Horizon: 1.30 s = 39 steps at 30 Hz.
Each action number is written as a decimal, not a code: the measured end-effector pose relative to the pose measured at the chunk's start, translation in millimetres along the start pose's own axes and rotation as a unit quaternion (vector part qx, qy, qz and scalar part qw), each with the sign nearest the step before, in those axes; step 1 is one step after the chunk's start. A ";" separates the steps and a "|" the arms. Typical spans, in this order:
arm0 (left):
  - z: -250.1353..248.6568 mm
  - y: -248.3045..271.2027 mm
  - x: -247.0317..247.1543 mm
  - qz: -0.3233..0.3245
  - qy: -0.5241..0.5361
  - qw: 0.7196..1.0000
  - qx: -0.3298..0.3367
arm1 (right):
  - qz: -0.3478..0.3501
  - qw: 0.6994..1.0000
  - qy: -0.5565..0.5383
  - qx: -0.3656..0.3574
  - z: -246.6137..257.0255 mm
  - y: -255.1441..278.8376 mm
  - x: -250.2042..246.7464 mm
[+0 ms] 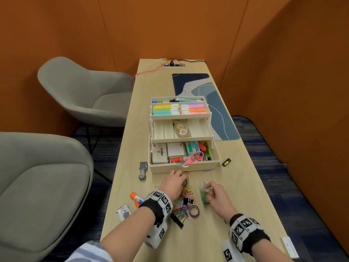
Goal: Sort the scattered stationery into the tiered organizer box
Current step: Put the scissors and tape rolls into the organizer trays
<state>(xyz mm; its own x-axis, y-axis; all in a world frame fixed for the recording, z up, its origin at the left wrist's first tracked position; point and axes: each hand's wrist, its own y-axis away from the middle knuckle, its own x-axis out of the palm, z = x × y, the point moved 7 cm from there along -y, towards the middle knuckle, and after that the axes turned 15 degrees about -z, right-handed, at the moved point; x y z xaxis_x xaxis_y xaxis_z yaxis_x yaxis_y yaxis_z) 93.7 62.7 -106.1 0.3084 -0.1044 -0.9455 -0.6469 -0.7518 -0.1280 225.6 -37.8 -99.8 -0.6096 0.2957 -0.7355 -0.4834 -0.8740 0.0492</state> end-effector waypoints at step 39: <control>41.0 1.3 -32.6 -0.097 0.120 0.984 -0.093 | -0.030 0.990 0.136 -0.024 107.2 -220.5 -40.2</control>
<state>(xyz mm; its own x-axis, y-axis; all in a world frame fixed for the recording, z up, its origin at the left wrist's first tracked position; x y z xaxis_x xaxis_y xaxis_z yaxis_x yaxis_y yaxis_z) 54.2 91.9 -87.8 0.5839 -0.0820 -0.8076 -0.4276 -0.8768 -0.2201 289.3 184.4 -8.7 -0.3856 0.2390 -0.8911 -0.4798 -0.8770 -0.0276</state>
